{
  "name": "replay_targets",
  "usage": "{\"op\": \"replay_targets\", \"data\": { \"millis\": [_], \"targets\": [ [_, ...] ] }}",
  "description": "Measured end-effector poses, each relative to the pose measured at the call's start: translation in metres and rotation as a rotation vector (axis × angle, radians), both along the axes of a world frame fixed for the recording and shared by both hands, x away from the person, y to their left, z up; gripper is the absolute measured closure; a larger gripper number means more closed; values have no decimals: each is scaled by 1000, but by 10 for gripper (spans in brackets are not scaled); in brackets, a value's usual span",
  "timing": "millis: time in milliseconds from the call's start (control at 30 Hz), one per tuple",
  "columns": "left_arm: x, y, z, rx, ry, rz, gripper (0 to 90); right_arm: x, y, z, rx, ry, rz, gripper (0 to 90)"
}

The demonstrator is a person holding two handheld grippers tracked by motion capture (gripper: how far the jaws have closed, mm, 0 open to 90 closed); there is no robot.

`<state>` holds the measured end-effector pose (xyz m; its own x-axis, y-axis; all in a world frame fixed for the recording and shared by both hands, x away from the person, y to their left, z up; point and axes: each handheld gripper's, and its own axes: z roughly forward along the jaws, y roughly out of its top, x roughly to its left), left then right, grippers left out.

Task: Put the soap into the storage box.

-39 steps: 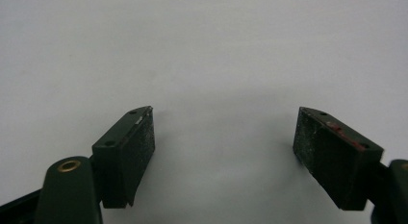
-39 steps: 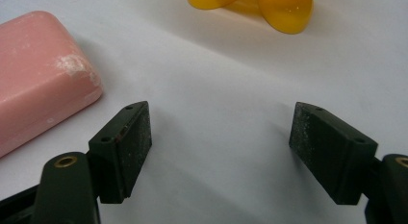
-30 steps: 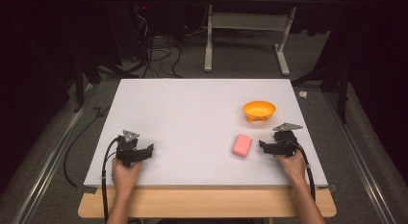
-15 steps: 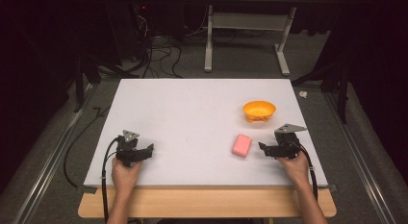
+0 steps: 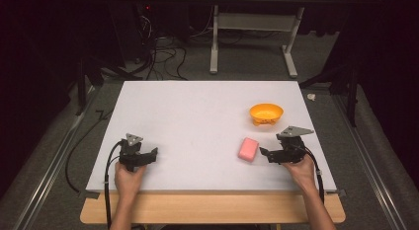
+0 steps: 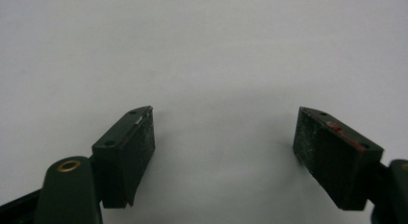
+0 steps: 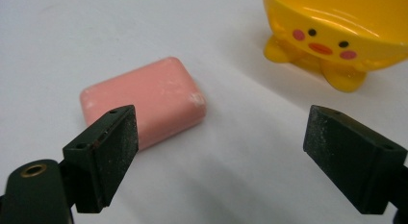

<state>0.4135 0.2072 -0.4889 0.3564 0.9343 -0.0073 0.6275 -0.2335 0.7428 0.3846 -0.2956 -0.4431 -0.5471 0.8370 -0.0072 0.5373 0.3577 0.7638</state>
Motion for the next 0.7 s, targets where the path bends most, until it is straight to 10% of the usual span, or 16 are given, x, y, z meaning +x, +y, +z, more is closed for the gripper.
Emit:
{"op": "replay_targets", "data": {
  "millis": [700],
  "targets": [
    [0, 0, 0, -2, 2, 0, 225, 16, 38, 7, -45, 22, 151, 123]
  ]
}}
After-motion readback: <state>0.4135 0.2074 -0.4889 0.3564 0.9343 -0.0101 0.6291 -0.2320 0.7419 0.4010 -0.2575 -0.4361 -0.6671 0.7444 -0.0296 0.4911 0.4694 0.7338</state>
